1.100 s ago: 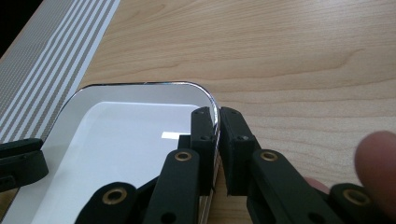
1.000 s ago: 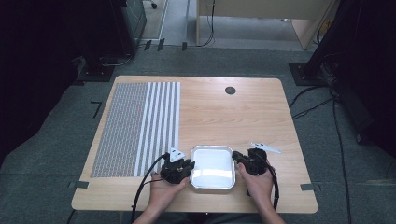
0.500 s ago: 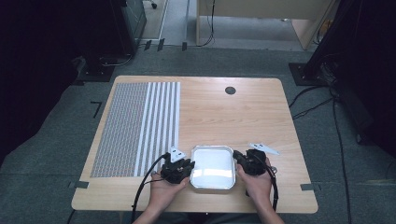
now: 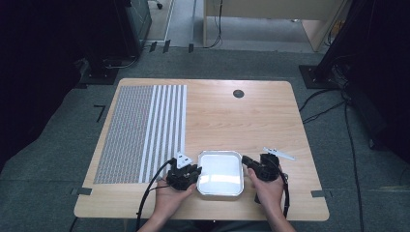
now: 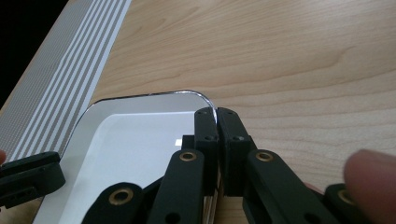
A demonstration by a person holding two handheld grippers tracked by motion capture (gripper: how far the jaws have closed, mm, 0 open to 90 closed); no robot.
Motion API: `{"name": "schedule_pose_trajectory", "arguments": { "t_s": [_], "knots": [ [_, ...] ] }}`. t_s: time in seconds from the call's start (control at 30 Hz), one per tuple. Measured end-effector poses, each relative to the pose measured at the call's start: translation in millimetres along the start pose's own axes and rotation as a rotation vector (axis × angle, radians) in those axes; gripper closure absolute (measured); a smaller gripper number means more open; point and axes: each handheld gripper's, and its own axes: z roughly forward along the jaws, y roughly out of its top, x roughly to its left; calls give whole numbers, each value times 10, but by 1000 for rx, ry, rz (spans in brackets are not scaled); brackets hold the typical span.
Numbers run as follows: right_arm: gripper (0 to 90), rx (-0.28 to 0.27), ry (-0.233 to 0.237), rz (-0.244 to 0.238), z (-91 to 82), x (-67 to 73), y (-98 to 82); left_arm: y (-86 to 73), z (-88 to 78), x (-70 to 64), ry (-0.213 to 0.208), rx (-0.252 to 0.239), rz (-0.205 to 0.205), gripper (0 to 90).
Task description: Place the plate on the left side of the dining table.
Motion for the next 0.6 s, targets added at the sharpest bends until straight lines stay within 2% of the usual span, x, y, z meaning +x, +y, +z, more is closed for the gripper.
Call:
{"name": "schedule_pose_trajectory", "arguments": {
  "t_s": [0.1,0.3,0.5,0.53,0.6],
  "knots": [
    [879,17,16,13,19,-20,-8,1,2,-2,1,0,0,766],
    [880,37,55,74,37,-82,-4,-1,12,0,3,6,6,768],
    [844,34,36,49,31,-18,-24,-2,30,-13,10,10,6,773],
    [843,32,27,43,30,10,-34,-1,31,-17,13,10,7,775],
    [846,19,-22,-6,33,90,-60,1,34,-18,17,10,5,777]
  ]
}}
